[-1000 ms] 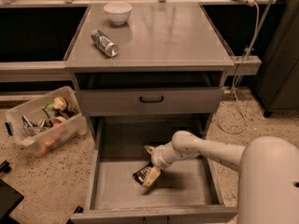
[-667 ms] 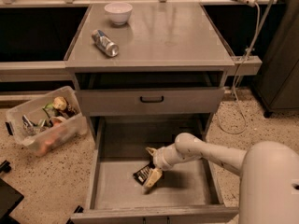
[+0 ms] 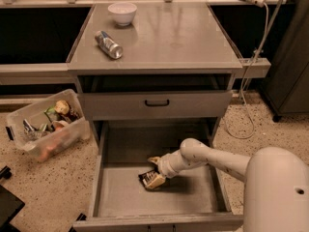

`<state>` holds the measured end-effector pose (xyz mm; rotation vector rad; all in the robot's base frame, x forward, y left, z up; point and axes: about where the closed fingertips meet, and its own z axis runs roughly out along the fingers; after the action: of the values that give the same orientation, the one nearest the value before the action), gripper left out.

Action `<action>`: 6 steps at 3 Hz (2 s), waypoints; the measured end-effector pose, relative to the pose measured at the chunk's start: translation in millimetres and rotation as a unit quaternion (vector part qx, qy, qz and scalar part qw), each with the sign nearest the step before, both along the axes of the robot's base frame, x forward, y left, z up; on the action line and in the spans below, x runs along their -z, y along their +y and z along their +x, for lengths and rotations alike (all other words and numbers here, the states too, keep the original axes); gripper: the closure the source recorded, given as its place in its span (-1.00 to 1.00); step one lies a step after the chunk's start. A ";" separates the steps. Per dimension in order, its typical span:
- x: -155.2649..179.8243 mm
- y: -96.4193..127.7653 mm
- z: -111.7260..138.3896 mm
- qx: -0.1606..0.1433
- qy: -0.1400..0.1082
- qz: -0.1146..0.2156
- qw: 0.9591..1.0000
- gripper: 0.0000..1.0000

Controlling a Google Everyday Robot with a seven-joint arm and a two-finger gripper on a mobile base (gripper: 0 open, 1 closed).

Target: Pick rxbar chocolate from middle drawer and place on counter

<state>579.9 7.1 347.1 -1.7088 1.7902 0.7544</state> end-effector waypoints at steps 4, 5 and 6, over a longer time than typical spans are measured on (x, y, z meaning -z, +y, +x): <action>-31.7 5.8 -16.4 0.006 -0.021 0.012 1.000 1.00; -100.0 13.5 -44.4 0.023 -0.073 0.044 0.996 1.00; -163.6 25.6 -77.5 0.021 -0.111 0.066 0.991 1.00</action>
Offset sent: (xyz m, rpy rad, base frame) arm -0.0065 -0.0022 0.0197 0.0249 -0.0450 -0.0615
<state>502.4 32.8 510.7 -1.5972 1.5847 0.6230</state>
